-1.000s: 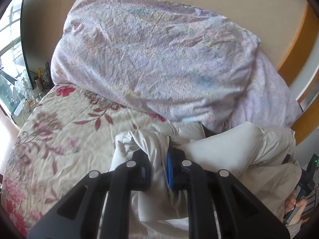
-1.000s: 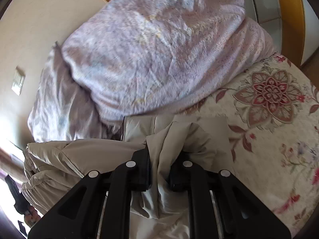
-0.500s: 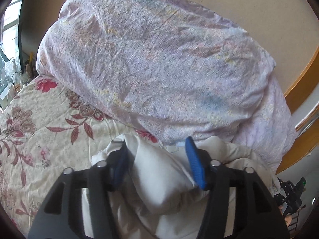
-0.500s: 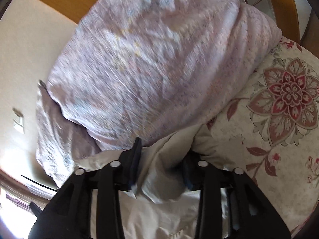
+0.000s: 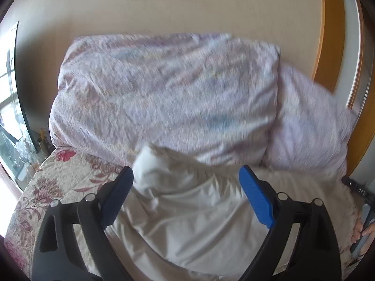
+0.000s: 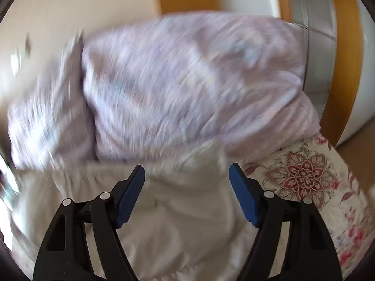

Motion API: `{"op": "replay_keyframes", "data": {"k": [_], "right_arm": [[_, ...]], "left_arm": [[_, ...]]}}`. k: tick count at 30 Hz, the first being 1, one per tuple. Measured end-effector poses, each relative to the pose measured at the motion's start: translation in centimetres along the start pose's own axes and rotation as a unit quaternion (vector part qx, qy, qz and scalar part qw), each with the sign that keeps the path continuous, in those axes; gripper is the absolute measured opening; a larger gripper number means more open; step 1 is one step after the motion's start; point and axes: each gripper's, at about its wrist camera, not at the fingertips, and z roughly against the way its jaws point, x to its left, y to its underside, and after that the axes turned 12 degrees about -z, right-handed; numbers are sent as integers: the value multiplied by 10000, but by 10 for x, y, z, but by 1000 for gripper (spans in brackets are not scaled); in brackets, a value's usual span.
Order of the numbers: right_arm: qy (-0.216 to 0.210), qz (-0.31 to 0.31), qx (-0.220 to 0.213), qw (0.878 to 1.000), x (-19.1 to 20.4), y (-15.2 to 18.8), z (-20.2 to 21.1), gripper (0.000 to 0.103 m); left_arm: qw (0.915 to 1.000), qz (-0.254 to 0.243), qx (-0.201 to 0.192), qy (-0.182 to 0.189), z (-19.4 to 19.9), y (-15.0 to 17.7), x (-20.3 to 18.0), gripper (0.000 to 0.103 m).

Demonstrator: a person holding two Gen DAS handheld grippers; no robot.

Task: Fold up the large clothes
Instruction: 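Grasp the folded jacket edge with both grippers, pinching the fold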

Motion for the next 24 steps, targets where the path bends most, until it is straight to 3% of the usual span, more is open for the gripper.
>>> {"op": "replay_keyframes", "data": {"k": [5,10,16,24], "right_arm": [[404,327,469,9975,15,25,-36,76],[675,430,592,9950,17,33,-52,77],[889,339,685,9931,13,40,-74,81],[1117,399,751,9901,14,43,-98,87]], "left_arm": [[9972,-197,652,-298,-41,17,-17,91],[9918,-265,1069,-652,-73,33,-15,91],[9883,-308,1241,-835,-95,39,-12,98],[9883,-168,1299,-787,-123,42,-6,101]]}}
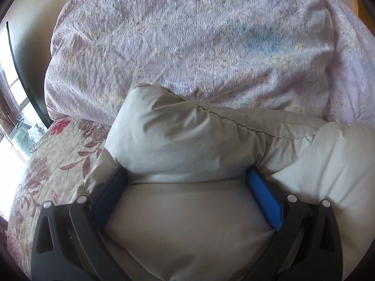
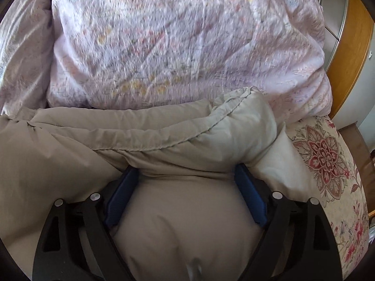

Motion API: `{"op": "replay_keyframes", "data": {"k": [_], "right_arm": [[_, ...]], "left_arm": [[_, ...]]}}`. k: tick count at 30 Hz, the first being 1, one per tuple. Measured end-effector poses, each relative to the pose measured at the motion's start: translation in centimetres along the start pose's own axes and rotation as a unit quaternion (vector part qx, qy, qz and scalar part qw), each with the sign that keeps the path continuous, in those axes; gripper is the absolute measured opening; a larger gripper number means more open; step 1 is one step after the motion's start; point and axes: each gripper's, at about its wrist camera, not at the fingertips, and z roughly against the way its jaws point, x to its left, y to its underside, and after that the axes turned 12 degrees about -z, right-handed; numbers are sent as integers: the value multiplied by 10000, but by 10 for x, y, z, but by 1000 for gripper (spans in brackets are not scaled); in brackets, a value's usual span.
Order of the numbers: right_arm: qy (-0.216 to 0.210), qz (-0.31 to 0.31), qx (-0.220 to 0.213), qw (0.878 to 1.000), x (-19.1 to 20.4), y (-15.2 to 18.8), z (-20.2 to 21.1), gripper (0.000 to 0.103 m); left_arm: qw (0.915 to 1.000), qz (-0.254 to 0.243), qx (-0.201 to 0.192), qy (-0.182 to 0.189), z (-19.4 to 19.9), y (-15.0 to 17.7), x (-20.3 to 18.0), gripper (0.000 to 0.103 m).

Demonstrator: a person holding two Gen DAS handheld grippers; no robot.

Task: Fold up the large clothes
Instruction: 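Grasp the folded jacket edge with both grippers, pinching the fold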

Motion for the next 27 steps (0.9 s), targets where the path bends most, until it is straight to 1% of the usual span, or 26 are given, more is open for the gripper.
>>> {"op": "replay_keyframes", "data": {"k": [7,14,18,27], "right_arm": [[105,5,-20,9999,1,0,-15,90],[67,-33,50,10000,-4,-2,-23,91],[95,-35,62,9999,-13,-4,-32,92],[132,-1,71,9999,-12,-6,-36,93]], "left_arm": [[9998,129,8,160,-17,1,5,101],[9997,174,-45,153,-27,5,6,101],[9997,172,6,146,-30,8,3,101],[9998,99,127,72,-38,6,-5,101]]}}
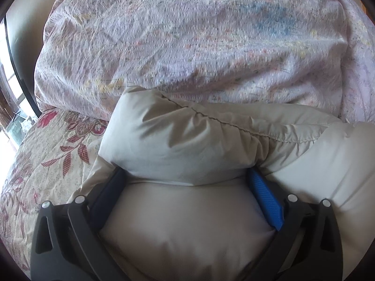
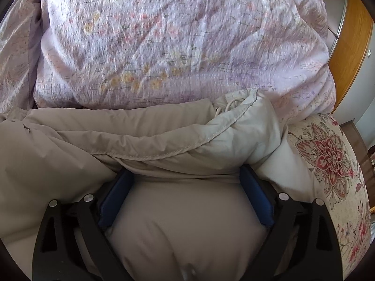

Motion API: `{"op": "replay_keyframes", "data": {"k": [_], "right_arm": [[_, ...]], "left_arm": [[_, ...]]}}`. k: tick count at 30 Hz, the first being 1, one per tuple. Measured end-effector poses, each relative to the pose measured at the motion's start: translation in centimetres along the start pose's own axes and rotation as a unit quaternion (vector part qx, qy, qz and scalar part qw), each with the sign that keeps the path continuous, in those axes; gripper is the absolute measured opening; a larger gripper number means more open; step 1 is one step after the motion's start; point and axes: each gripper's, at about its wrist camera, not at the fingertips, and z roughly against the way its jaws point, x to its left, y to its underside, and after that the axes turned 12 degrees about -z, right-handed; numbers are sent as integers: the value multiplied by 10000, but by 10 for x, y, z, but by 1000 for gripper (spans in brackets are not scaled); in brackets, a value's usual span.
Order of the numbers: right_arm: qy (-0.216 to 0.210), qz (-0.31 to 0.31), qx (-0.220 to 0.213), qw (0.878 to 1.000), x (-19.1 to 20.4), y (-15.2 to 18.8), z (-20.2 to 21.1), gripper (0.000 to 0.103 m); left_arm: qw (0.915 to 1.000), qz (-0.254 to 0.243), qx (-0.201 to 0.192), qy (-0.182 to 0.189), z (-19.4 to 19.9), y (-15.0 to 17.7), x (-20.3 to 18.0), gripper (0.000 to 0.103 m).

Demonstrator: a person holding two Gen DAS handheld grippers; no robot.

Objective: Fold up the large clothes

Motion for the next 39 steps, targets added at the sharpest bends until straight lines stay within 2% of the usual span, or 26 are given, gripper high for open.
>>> {"op": "replay_keyframes", "data": {"k": [10,19,22,25,27,30,32,35,37,39], "right_arm": [[200,99,-65,9997,14,1,-4,95],[30,-34,-104,9999,8,3,3,96],[-78,-143,-124,9998,3,3,8,96],[-2,-201,-97,9998,-4,10,21,96],[83,-254,-188,9995,-13,19,40,96],[46,-485,-224,9986,-33,32,73,95],[-130,-744,-179,9970,-50,41,98,95],[-360,-1154,-80,9926,-80,58,135,95],[-519,-1406,74,9887,-99,69,145,95],[-798,-1776,373,9802,-122,80,147,91]], "left_arm": [[9998,-117,73,-116,0,-7,-12,101],[10000,-22,-6,-36,1,-7,-11,101],[10000,-7,-11,-90,9,-4,-7,101],[9996,-128,-64,-262,32,7,-2,101],[9991,-226,-122,-337,52,17,5,101],[9994,-233,-96,-236,76,30,14,101],[9992,-255,-69,-286,97,45,19,101],[9997,-210,-42,-135,121,68,28,101],[9999,-106,40,-73,131,81,38,101],[9995,181,180,188,137,96,50,100]]}}
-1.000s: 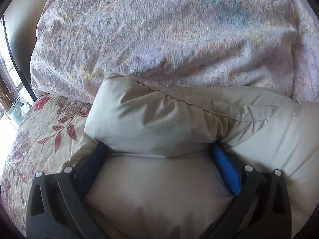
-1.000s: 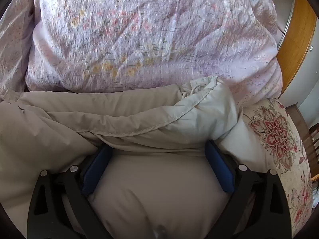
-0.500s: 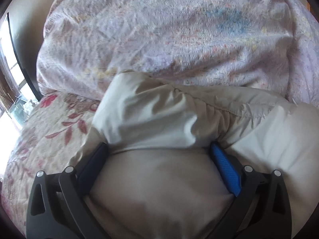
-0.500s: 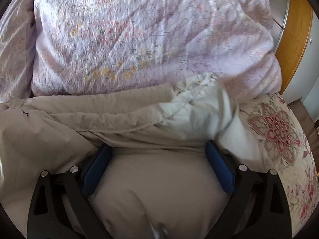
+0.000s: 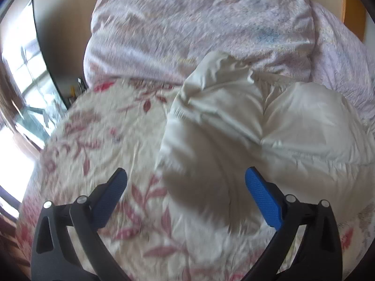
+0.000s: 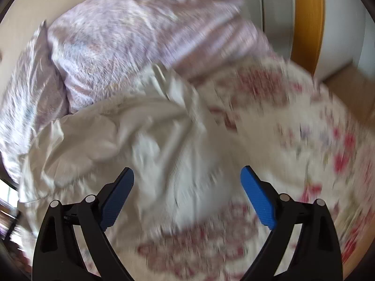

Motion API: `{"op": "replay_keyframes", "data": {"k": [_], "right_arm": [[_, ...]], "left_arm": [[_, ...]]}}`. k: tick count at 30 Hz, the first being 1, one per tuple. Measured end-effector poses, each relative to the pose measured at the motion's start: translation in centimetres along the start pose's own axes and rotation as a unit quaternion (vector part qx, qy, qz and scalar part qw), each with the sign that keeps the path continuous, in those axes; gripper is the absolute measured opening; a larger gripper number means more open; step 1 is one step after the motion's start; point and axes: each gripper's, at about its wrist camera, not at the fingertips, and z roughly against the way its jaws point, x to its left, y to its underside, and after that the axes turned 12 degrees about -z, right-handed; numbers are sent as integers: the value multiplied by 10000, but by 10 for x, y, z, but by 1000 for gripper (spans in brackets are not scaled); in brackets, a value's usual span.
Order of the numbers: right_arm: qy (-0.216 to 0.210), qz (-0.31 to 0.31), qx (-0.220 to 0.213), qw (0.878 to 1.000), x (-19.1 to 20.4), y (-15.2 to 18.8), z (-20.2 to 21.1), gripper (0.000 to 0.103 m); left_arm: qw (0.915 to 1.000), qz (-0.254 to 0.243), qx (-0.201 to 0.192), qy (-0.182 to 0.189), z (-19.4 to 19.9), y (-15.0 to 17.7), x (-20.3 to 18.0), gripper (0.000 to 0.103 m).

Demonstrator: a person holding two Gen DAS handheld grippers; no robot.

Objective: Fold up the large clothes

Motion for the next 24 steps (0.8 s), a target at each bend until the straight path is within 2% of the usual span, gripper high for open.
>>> {"op": "replay_keyframes", "data": {"k": [4,6,8,12,17,20,24], "right_arm": [[-525,-737,519,9945,-33,6,-7,83],[-998,-1148,866,9846,-41,7,-16,81],[-1251,-1429,1095,9757,-46,9,-26,78],[-1302,-1578,1212,9713,-44,14,-41,71],[-1282,-1569,1087,9732,-37,13,-48,65],[-1300,-1611,1055,9726,-36,10,-52,60],[-1382,-1693,1009,9706,-40,12,-54,48]], "left_arm": [[9979,483,224,367,4,22,16,91],[9945,768,334,636,2,31,23,87],[9892,1053,409,929,-3,35,27,83],[9853,1188,474,1130,-11,32,19,77],[9863,1141,512,1077,-22,23,4,69],[9868,1155,487,1026,-28,17,-1,69],[9859,1267,406,1015,-36,15,-5,65]]}}
